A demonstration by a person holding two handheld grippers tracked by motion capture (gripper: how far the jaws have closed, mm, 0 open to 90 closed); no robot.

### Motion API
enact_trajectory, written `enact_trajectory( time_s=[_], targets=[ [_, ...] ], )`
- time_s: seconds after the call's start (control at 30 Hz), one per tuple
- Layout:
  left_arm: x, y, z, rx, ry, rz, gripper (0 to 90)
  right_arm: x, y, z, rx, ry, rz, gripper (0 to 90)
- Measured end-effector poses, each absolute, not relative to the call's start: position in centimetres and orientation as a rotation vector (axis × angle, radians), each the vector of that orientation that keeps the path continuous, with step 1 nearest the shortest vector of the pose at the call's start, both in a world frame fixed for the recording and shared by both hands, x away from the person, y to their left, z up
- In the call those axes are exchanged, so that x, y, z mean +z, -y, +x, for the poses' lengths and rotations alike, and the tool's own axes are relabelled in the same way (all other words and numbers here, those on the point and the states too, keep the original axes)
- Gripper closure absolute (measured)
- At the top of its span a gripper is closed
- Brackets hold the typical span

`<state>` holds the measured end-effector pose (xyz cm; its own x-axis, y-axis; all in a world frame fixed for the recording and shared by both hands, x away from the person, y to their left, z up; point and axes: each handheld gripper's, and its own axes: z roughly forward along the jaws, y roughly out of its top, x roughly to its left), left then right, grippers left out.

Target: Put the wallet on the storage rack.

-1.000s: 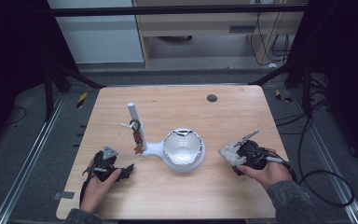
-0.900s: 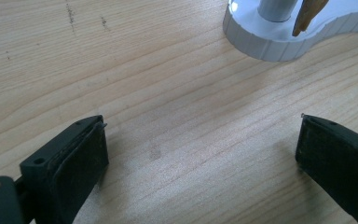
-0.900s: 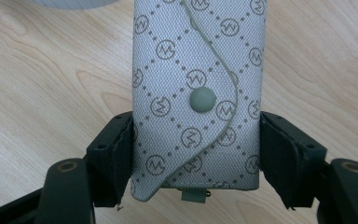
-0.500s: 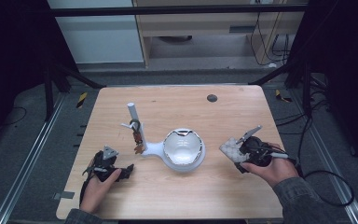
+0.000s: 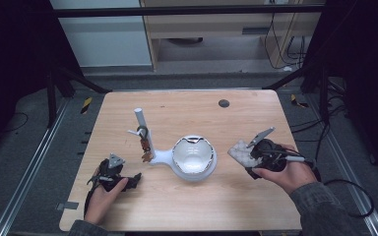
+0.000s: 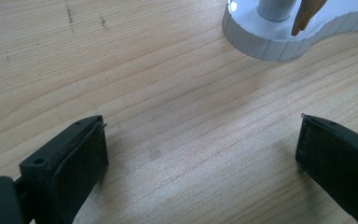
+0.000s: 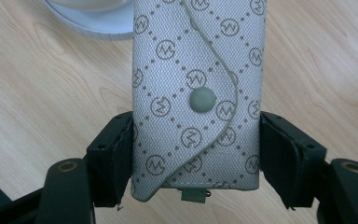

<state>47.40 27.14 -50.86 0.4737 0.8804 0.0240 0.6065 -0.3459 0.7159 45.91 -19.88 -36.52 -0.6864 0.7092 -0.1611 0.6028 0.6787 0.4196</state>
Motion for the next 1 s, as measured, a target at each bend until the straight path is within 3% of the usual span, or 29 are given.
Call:
enact_trajectory(
  time_s=[1.0],
  targets=[
    [-50.9, -27.1, 47.4, 0.545, -1.228, 2.076, 1.3, -33.4, 16.0, 46.1, 0.474, -2.637, 0.857, 31.4]
  ],
)
